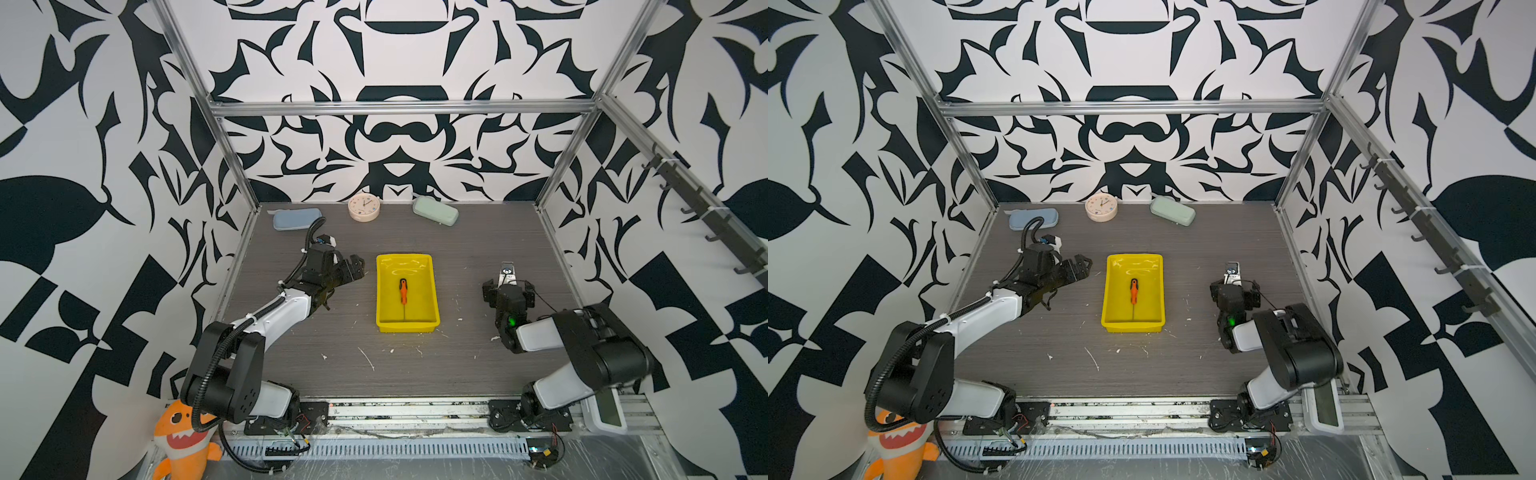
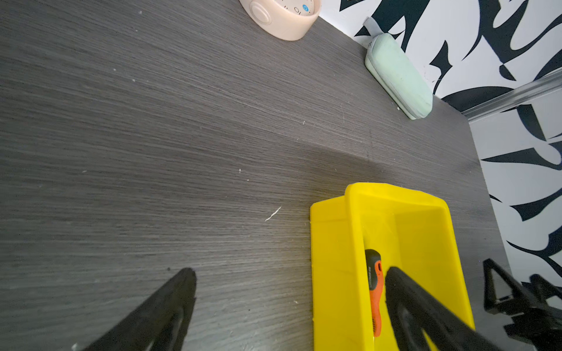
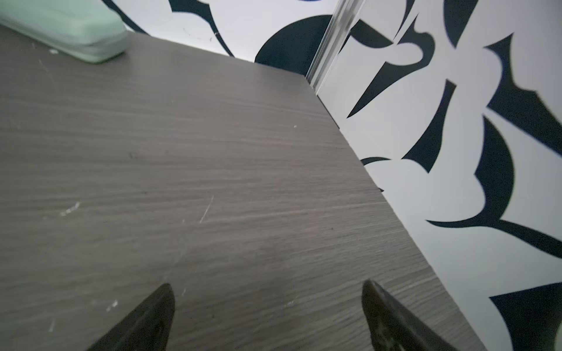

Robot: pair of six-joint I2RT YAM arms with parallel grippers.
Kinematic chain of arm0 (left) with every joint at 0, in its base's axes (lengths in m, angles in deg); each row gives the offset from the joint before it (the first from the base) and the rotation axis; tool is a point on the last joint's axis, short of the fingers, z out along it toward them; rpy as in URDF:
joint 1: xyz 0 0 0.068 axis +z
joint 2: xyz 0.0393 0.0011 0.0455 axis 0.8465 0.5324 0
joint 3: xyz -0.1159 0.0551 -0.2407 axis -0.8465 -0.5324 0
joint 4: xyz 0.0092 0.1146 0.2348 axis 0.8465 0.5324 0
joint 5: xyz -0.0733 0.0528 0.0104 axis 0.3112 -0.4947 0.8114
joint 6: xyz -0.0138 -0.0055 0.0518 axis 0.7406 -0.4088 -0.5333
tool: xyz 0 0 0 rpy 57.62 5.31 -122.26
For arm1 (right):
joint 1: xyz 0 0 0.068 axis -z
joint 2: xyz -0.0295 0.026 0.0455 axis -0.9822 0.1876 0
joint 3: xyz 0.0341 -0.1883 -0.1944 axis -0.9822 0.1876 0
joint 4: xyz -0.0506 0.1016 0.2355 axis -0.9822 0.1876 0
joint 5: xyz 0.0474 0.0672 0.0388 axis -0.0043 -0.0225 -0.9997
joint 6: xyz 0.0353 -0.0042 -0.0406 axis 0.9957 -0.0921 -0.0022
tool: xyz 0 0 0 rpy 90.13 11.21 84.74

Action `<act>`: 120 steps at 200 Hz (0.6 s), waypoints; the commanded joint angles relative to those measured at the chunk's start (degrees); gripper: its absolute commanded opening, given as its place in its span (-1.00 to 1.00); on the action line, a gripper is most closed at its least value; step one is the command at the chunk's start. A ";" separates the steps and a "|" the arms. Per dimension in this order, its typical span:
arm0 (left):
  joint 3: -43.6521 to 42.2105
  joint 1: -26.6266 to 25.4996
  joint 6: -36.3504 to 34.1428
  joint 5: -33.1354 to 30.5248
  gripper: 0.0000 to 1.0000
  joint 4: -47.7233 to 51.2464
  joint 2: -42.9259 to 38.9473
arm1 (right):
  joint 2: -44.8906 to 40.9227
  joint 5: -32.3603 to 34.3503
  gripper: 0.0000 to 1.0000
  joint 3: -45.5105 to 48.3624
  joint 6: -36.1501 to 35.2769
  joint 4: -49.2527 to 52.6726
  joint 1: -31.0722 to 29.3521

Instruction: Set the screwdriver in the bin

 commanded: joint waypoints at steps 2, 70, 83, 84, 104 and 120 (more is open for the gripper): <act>1.61 0.13 -1.09 -1.16 0.99 1.38 -0.96 | -1.73 -4.29 0.98 -1.87 2.67 -4.79 -0.07; -4.74 0.09 -4.83 -14.71 0.99 0.19 -10.11 | -2.23 -5.99 1.00 -5.59 5.48 3.30 3.25; -4.43 0.03 -11.87 -15.46 0.99 4.08 -12.22 | -1.88 -6.31 1.00 -5.79 4.93 2.88 3.24; -4.43 0.01 -12.24 -15.73 0.99 4.34 -12.37 | -1.79 -6.31 1.00 -5.79 4.90 2.84 3.22; -3.43 0.08 -14.83 -24.18 0.99 9.94 -14.71 | -1.96 -6.32 1.00 -5.80 4.87 3.07 3.20; -4.18 0.09 -17.93 -31.70 0.99 10.11 -15.38 | -1.89 -6.31 1.00 -5.80 4.90 3.11 3.25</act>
